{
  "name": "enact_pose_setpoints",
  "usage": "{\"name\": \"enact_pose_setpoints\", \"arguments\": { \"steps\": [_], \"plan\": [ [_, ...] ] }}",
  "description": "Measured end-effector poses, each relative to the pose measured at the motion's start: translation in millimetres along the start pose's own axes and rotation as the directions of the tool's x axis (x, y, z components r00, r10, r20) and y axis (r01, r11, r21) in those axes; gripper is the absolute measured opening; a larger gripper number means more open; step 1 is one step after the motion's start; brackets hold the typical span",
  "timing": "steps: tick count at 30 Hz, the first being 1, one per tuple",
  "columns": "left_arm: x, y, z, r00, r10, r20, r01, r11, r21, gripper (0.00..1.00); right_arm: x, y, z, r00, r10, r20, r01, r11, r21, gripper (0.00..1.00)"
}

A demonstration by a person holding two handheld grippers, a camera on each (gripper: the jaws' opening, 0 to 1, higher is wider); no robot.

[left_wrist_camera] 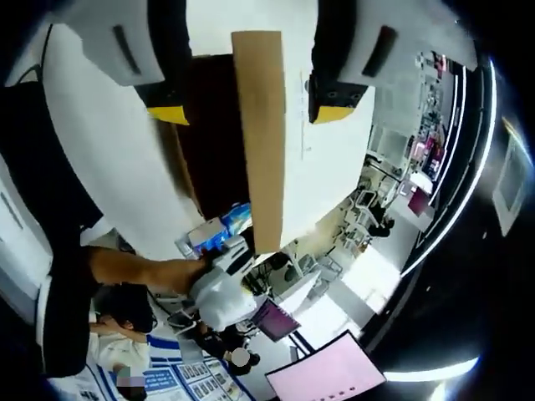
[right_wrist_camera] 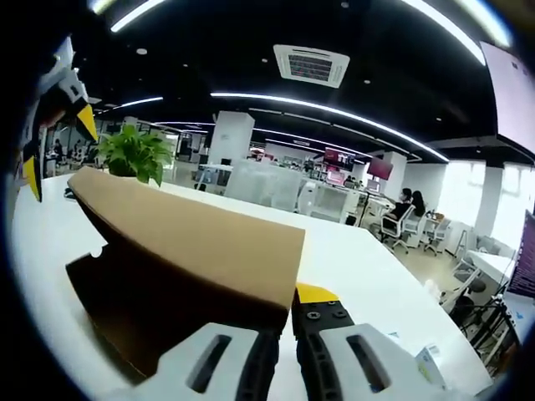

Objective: Operate the shoe box by opening the lid, removing the specified soft item, and placing it in the target area until the item is outside and the box remains undamaged.

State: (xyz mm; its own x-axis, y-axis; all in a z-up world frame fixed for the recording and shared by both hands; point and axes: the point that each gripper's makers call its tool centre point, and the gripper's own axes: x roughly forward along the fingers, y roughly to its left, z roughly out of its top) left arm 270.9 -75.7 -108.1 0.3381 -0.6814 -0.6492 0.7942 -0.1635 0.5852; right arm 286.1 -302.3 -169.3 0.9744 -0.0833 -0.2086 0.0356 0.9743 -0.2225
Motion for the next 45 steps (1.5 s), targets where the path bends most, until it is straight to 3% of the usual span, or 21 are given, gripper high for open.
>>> {"name": "enact_pose_setpoints", "arguments": {
  "steps": [1,5,7,12,26,37,45],
  "plan": [
    [1,0.8,-6.1,0.999,-0.005,-0.040,0.004,1.000,-0.018,0.58,0,0,-0.2,1.000,0.001,0.000,-0.001,1.000,0.000,0.02],
    [7,0.4,-6.1,0.999,-0.027,-0.040,0.026,0.999,-0.030,0.58,0,1,-0.6,1.000,0.003,0.000,-0.003,1.000,-0.002,0.02],
    [12,0.6,-16.7,0.996,-0.038,-0.083,0.033,0.998,-0.050,0.58,0,2,-0.5,1.000,0.006,0.002,-0.006,1.000,0.000,0.02],
    [21,-3.0,-23.1,0.992,-0.028,-0.122,0.024,0.999,-0.035,0.56,0,2,-0.1,1.000,0.011,0.004,-0.011,1.000,0.000,0.02],
    [26,-10.4,-28.0,0.989,-0.013,-0.149,0.006,0.999,-0.043,0.47,0,5,-2.6,0.999,0.038,0.009,-0.038,0.999,0.019,0.02],
    [25,-17.5,-31.0,0.987,-0.038,-0.158,0.031,0.999,-0.042,0.31,-2,7,-2.6,0.999,0.049,0.010,-0.049,0.999,0.009,0.03],
    [27,-20.4,-31.0,0.988,-0.015,-0.156,0.011,1.000,-0.023,0.31,-5,9,-5.0,0.998,0.057,0.007,-0.057,0.998,-0.015,0.04]
  ]
}}
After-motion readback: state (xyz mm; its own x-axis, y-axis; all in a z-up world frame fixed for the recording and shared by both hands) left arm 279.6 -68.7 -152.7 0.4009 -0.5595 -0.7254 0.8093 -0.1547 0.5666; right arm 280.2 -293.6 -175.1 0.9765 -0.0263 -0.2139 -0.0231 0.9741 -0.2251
